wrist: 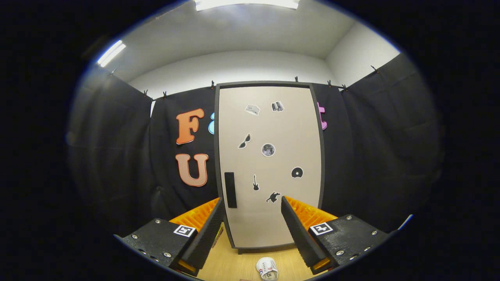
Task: Open the shoe cabinet door, grab the shoes and put them into the shoe cabinet, then close the shoe cabinet door.
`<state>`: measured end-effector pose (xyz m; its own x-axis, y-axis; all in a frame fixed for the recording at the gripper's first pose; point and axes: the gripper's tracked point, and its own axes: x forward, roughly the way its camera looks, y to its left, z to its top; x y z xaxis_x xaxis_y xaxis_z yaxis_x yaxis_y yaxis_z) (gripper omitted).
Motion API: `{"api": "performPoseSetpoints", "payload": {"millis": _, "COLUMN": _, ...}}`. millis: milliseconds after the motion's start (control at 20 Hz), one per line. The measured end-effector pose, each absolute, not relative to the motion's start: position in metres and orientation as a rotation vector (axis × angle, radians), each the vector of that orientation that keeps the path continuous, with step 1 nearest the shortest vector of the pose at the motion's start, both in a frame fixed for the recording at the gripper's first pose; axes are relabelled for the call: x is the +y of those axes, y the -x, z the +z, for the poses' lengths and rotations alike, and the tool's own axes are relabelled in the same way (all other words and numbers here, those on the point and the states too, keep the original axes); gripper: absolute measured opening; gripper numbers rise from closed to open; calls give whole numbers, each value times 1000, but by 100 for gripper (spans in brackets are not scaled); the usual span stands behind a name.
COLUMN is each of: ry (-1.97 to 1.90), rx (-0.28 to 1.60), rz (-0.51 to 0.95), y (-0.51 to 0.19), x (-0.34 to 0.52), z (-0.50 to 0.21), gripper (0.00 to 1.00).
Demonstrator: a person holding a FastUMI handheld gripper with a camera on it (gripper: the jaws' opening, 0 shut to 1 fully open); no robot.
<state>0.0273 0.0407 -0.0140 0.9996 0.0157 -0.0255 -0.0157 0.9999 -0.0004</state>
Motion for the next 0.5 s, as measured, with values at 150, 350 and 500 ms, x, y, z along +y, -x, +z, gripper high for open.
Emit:
{"api": "performPoseSetpoints", "payload": {"millis": 150, "ry": 10, "rx": 23, "rz": 13, "y": -37, "x": 52, "z": -16, "gripper": 91}}
{"api": "performPoseSetpoints", "payload": {"millis": 350, "ry": 5, "rx": 34, "rz": 28, "y": -59, "x": 68, "z": -23, "gripper": 91}}
{"api": "performPoseSetpoints", "payload": {"millis": 500, "ry": 8, "rx": 53, "rz": 55, "y": -85, "x": 80, "z": -34, "gripper": 91}}
